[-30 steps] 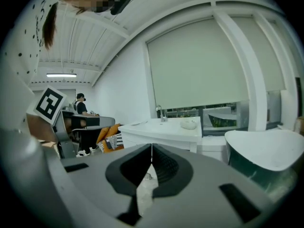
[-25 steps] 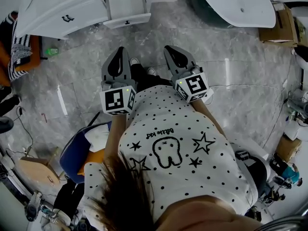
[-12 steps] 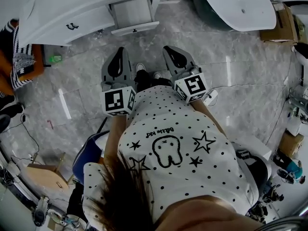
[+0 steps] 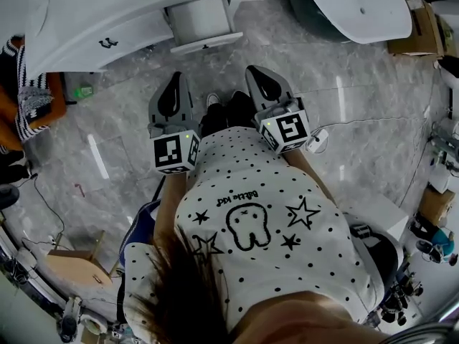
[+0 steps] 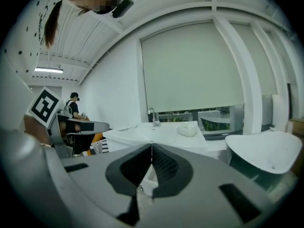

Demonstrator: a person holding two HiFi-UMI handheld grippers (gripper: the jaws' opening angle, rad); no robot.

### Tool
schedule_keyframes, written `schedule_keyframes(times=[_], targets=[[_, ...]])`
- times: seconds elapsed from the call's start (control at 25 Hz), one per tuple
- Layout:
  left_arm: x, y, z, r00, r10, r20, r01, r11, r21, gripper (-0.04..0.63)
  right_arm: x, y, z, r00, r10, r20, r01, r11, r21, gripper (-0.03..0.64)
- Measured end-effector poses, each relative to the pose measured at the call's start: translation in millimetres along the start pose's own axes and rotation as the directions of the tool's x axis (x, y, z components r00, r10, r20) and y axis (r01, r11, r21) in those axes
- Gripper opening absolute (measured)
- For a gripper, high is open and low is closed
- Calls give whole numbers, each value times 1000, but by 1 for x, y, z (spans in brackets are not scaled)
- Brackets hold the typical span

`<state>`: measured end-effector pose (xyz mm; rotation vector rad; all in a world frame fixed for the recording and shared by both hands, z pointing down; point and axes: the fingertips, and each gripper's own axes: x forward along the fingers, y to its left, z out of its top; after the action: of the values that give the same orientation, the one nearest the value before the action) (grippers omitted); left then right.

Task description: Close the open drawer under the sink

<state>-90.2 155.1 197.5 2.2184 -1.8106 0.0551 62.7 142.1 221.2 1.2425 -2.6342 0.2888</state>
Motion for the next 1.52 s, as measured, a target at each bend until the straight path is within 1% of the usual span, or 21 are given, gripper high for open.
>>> schedule_keyframes(times=[0.12, 0.32, 0.56, 0.96, 1.16, 1.28, 1.52], targets=[[5, -1, -1, 1000, -3, -5, 2, 1000, -8, 6, 2, -6, 1, 1000, -14, -3, 14, 1000, 2, 14], [5, 1, -5, 1000, 7, -15, -7, 1000, -24, 6, 4, -5, 0, 1000, -8, -12, 8, 1000, -1, 14], [8, 13, 0, 999, 45, -7, -45, 999, -31, 6, 15, -7, 8, 1000, 16, -17, -16, 1000, -15, 14], [65, 5, 6, 992, 125, -7, -125, 991, -46, 6, 45, -69, 24, 998, 63, -11, -64, 998, -18, 14], [92, 1, 19, 984, 175, 28, -174, 984, -39, 6, 63, -102, 31, 996, 90, 5, -90, 996, -21, 14], [105, -1, 24, 978, 201, 50, -199, 979, -50, 6, 69, -119, 35, 995, 102, 11, -101, 994, -27, 14], [120, -2, 27, 975, 218, 52, -216, 975, -50, 6, 73, -141, 34, 996, 94, 0, -94, 995, -16, 14]])
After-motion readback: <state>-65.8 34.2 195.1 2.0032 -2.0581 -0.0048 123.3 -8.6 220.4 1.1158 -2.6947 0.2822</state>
